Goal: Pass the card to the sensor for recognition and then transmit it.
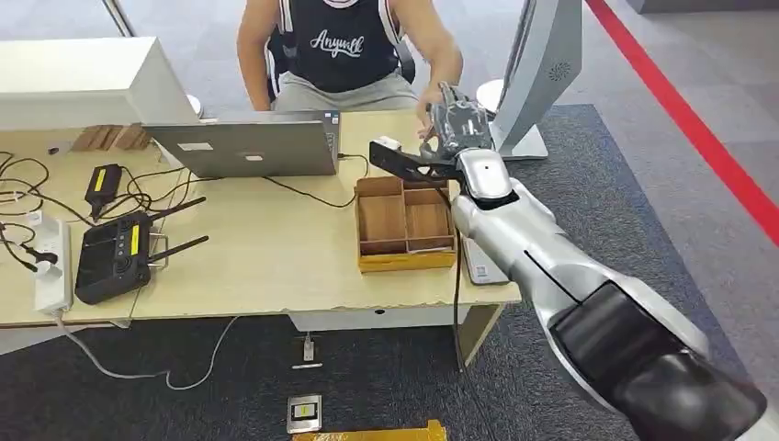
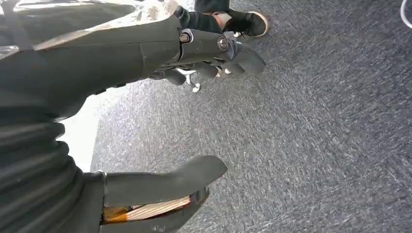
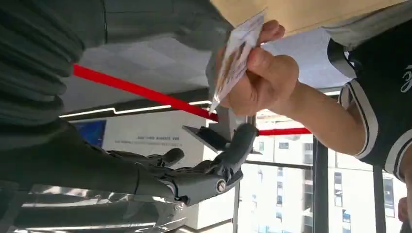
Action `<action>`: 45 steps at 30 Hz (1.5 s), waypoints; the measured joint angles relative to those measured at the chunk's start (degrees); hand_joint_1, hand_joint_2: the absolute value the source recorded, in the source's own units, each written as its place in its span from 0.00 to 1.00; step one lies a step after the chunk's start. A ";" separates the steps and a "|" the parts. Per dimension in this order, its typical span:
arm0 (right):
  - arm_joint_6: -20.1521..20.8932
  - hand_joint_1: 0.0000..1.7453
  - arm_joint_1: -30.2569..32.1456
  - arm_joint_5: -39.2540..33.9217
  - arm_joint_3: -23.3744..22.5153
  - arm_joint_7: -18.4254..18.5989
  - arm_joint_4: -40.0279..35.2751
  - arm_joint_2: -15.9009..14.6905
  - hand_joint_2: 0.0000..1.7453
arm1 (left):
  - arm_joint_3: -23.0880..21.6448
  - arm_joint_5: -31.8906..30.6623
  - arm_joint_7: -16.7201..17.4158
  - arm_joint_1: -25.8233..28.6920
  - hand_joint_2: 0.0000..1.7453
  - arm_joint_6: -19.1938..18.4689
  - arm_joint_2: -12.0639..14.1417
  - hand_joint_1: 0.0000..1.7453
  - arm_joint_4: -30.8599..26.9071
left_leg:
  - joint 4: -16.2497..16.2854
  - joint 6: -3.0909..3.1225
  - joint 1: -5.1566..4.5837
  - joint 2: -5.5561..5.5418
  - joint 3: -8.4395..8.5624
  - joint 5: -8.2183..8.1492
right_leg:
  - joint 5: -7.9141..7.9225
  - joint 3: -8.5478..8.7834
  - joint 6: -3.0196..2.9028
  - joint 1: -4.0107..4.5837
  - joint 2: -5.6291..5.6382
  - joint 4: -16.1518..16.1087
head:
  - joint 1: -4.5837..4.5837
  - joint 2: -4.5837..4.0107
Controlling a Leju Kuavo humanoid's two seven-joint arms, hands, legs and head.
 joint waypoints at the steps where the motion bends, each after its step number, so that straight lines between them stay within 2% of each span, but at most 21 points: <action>1: -0.02 0.00 0.00 0.00 0.00 0.00 0.13 0.02 0.00 | 0.00 0.00 -0.09 0.01 1.00 0.00 0.00 0.00 0.00 | 0.00 0.00 0.00 0.00 0.01 0.00 | 0.00 0.00 0.00 0.00 0.00 0.00 | 0.00 0.00; 19: -1.40 0.00 0.03 -2.08 -1.20 -0.96 0.55 -1.16 0.00 | -0.24 -0.59 0.18 0.00 1.00 -0.13 0.00 0.00 0.00 | 0.01 0.00 0.00 0.00 0.02 0.00 | 0.00 0.00 0.00 0.00 0.01 0.00 | -0.02 0.00; 22: -2.93 0.00 0.04 -5.38 -2.38 -3.71 0.48 -1.16 0.00 | -0.31 -0.15 0.20 0.02 1.00 -0.02 0.00 0.00 0.00 | 0.01 0.00 0.00 0.00 0.01 0.00 | 0.00 0.01 0.00 0.00 0.01 0.01 | 0.00 0.00; 25: -3.96 0.00 0.13 -10.13 -4.27 -8.16 -0.18 -0.98 0.00 | -0.31 0.59 0.44 0.25 1.00 0.37 0.00 0.00 0.00 | 0.01 0.00 0.00 0.01 0.01 0.00 | 0.00 0.01 0.00 0.00 0.02 0.01 | -0.02 0.00; 30: -3.28 0.00 2.78 -17.60 -7.06 -15.81 -4.29 -0.26 0.00 | -0.15 2.49 0.74 1.15 1.00 1.01 -0.02 0.00 0.00 | 0.00 -0.01 0.03 0.01 0.03 -0.01 | -0.01 0.02 -0.01 0.00 0.03 0.00 | 0.00 0.00; 31: -2.66 0.00 4.54 -18.58 -7.61 -16.09 -6.57 -0.28 1.00 | 0.04 2.69 0.98 1.40 1.00 1.09 -0.02 0.00 0.00 | 0.00 -0.01 0.04 0.02 0.06 -0.02 | -0.02 0.03 -0.01 0.01 0.04 -0.01 | -0.02 0.00; 34: -2.01 0.00 10.94 -20.17 -7.76 -14.41 -14.64 -1.59 1.00 | 0.24 3.28 1.60 1.89 1.00 1.11 -0.02 0.00 0.00 | 0.00 0.00 0.04 -0.02 0.07 -0.04 | -0.09 0.08 0.04 0.02 0.01 -0.02 | 0.00 0.00; 39: -0.42 0.00 19.10 -21.64 -7.58 -13.97 -25.67 -5.24 1.00 | 0.77 4.02 2.08 2.15 1.00 1.42 0.00 0.00 0.00 | 0.00 0.04 0.00 0.00 0.03 -0.06 | -0.07 0.08 0.05 0.01 0.01 -0.03 | 0.04 0.00; 45: 0.35 0.00 24.53 -22.05 -7.13 -14.27 -31.98 -7.56 1.00 | 1.55 4.46 2.10 2.24 1.00 1.90 0.00 0.00 0.00 | 0.00 0.02 0.00 0.04 0.07 -0.11 | -0.07 0.07 0.05 -0.01 0.10 -0.04 | 0.04 0.00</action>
